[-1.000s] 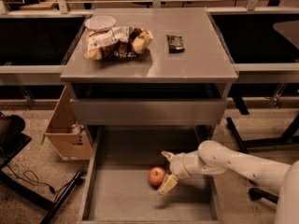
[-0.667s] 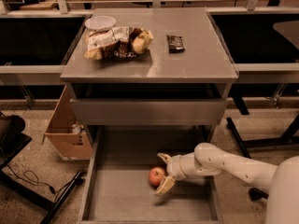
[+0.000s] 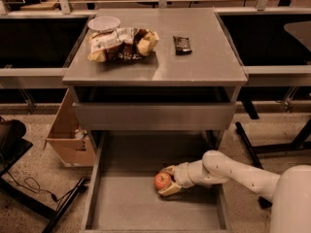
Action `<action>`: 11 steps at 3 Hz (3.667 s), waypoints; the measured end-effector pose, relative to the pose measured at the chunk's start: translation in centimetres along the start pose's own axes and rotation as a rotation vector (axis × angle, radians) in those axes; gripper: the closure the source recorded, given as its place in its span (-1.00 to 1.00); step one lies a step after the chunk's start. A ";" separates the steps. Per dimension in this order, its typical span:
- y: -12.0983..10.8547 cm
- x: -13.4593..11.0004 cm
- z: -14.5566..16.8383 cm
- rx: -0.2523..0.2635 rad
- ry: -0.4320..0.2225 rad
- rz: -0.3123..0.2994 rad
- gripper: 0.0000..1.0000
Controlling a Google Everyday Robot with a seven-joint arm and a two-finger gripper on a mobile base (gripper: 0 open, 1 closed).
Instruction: Pick apple from middle drawer and place on counter
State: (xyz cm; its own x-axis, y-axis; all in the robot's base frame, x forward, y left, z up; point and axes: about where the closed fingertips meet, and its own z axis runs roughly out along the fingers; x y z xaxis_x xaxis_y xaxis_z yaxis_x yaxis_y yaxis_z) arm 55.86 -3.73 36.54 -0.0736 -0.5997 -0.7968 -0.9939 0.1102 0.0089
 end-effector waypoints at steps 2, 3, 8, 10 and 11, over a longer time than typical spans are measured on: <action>0.7 -4.0 -5.2 0.050 -0.022 0.044 0.77; -0.5 -8.1 -11.9 0.079 0.000 0.086 1.00; -10.4 -28.2 -35.4 0.191 0.175 0.122 1.00; -10.8 -28.6 -34.8 0.176 0.171 0.133 1.00; -10.8 -28.4 -34.8 0.179 0.162 0.129 1.00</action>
Offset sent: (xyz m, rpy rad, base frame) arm -0.0043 -0.0411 0.1361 0.0287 -0.0086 -0.1363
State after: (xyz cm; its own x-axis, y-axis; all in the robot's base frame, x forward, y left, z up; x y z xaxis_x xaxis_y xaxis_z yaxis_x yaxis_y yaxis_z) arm 65.82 -15.44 80.10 -0.2255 -0.6887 -0.6891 -0.9461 0.3236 -0.0139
